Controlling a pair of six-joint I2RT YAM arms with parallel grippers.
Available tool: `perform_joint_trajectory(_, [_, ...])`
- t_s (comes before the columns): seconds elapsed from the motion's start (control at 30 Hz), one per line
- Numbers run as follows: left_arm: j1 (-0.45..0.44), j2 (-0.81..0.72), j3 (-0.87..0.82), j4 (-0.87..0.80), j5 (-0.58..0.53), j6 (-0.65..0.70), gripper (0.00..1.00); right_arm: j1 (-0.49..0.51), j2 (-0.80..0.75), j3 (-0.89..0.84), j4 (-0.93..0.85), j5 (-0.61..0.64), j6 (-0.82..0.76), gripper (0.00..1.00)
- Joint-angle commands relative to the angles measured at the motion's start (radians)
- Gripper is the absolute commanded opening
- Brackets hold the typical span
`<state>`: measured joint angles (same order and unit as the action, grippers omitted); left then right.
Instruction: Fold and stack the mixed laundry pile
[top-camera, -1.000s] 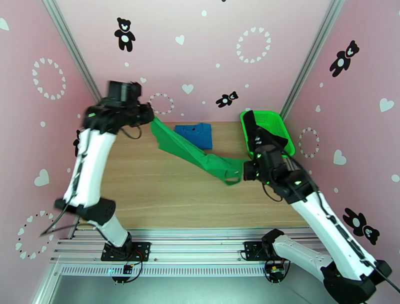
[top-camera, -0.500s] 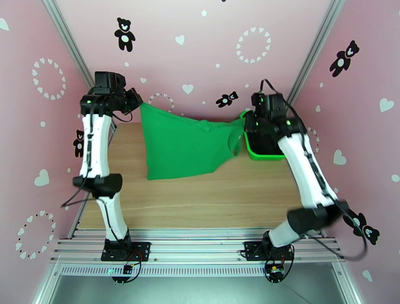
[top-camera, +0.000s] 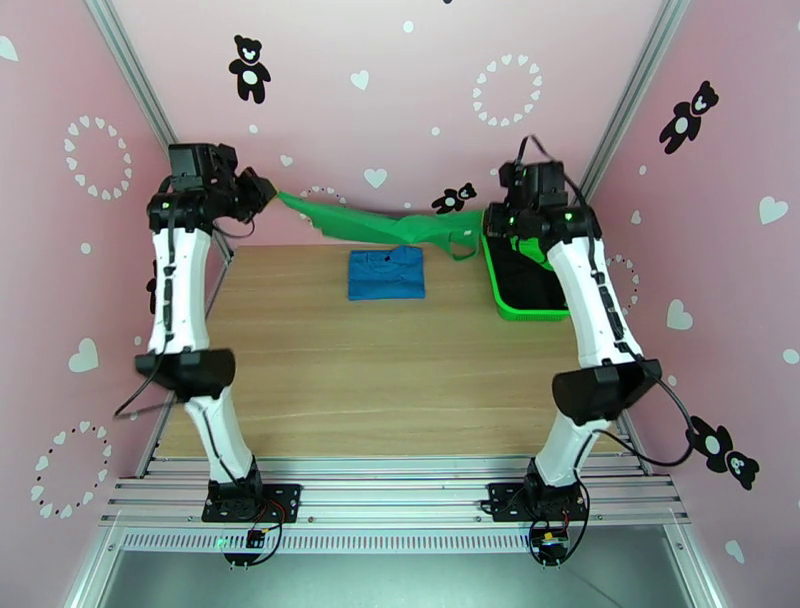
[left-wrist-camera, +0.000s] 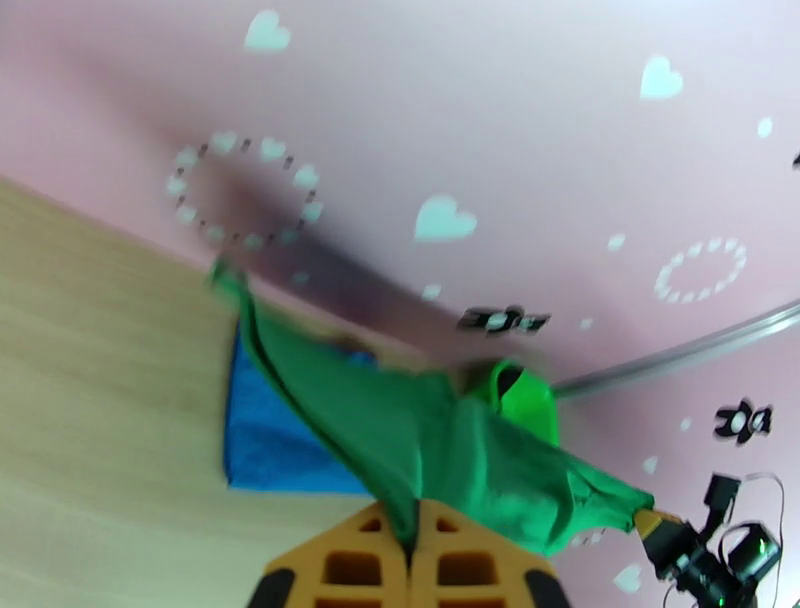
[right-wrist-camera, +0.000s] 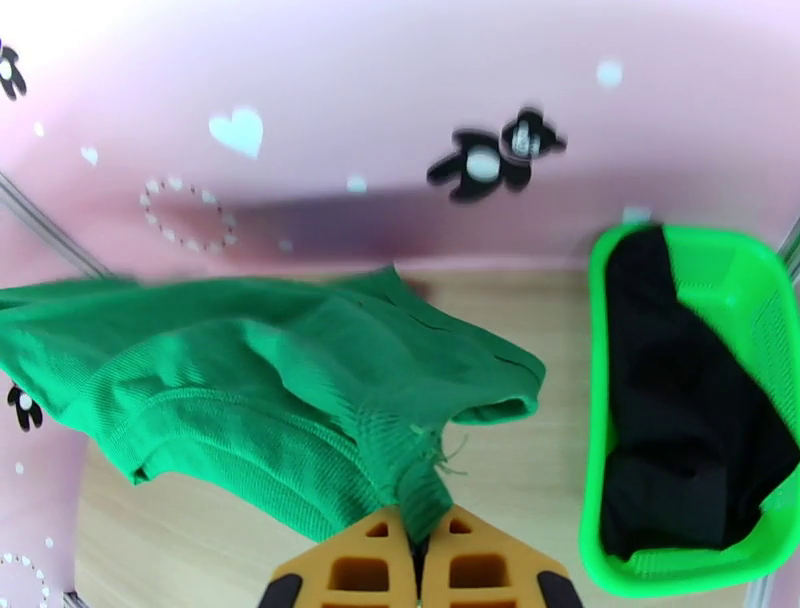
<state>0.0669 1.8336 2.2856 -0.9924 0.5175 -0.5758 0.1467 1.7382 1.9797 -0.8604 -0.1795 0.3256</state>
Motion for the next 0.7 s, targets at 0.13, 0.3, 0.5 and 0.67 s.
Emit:
perform_joint_trajectory(0.13, [-0.021, -0.541, -1.035, 0.267, -0.132, 0.019, 0.0, 0.012, -0.278, -0.696, 0.257, -0.119, 0.031, 0.0])
perform_joint_trajectory(0.3, [-0.019, -0.833, -1.511, 0.312, -0.301, -0.053, 0.0, 0.118, -0.426, -1.178, 0.465, -0.166, 0.109, 0.0])
perform_joint_trajectory(0.5, [-0.018, -1.03, -1.765, 0.325, -0.383, -0.141, 0.0, 0.22, -0.556, -1.459, 0.522, -0.071, 0.191, 0.0])
perform_joint_trajectory(0.67, [-0.018, -1.109, -1.851, 0.319, -0.394, -0.182, 0.0, 0.227, -0.668, -1.513, 0.438, -0.002, 0.209, 0.0])
